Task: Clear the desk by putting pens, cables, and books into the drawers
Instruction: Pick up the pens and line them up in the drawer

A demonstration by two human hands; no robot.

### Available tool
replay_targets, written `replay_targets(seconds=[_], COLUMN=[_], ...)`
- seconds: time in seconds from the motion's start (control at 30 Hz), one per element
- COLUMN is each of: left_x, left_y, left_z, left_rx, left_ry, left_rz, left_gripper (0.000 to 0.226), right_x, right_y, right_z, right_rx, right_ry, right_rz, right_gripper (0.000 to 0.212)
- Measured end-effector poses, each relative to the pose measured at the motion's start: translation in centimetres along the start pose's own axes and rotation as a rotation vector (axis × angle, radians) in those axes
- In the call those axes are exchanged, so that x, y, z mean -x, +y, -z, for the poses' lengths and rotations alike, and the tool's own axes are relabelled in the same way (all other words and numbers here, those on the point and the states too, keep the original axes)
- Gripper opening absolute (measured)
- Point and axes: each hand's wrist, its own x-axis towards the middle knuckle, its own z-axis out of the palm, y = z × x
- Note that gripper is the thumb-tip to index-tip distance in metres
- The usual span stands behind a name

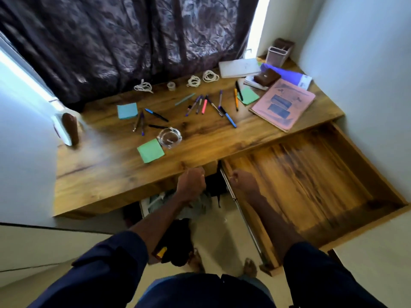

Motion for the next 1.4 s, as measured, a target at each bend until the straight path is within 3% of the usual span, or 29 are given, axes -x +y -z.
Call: replay_targets(seconds=[0.13,0.3,0.53,0.7,0.93,1.13,1.3,1.4], left_x=[-3.6,-7.0,-11.8,-16.8,-24.7,-26.6,-28.2,-28.1], left_y=[-3.8,-4.8,-5.0,-3.8,-4.3,-5.1,-7.2,-5.9], left_z=[4.3,7.8,8.2,8.7,8.5,5.9,1.8,3.9], left_rx=[0.031,0.065,-0.027,-0.021,-0.042,-0.141,-0.167,-0.255], left_ry=[-0.015,-0.018,-0.001,-0.046,-0.185,-0.269,-0.423,-0.364], left_rz=[0.048,0.108,-0.008,-0.002,0.076,0.147,0.169,0.107], left_gripper=[0.036,0.024,0.029,0.036,0.046,0.055,0.059,0.060], right_x=[-3.6,-8.6,-14.8,-20.7,-31.6,-38.6,-40.5,-41.1], right_y=[-6.1,-10.1,-12.9,-14.5,-17.3,-18.3,-18.0,-18.1], right_z=[0.0,1.3,2.6,3.1,2.8,0.1,-1.9,-2.6], right_rx=[-0.019,-0.003,0.016,0.024,0.067,0.215,0.315,0.286], right_ry=[0.069,0.100,0.111,0.069,0.021,-0.132,-0.151,-0.139], right_rz=[0.071,0.081,0.131,0.129,0.282,0.376,0.314,0.292], right_gripper=[0.018,0.012,0.017,0.012,0.016,0.017,0.012,0.009])
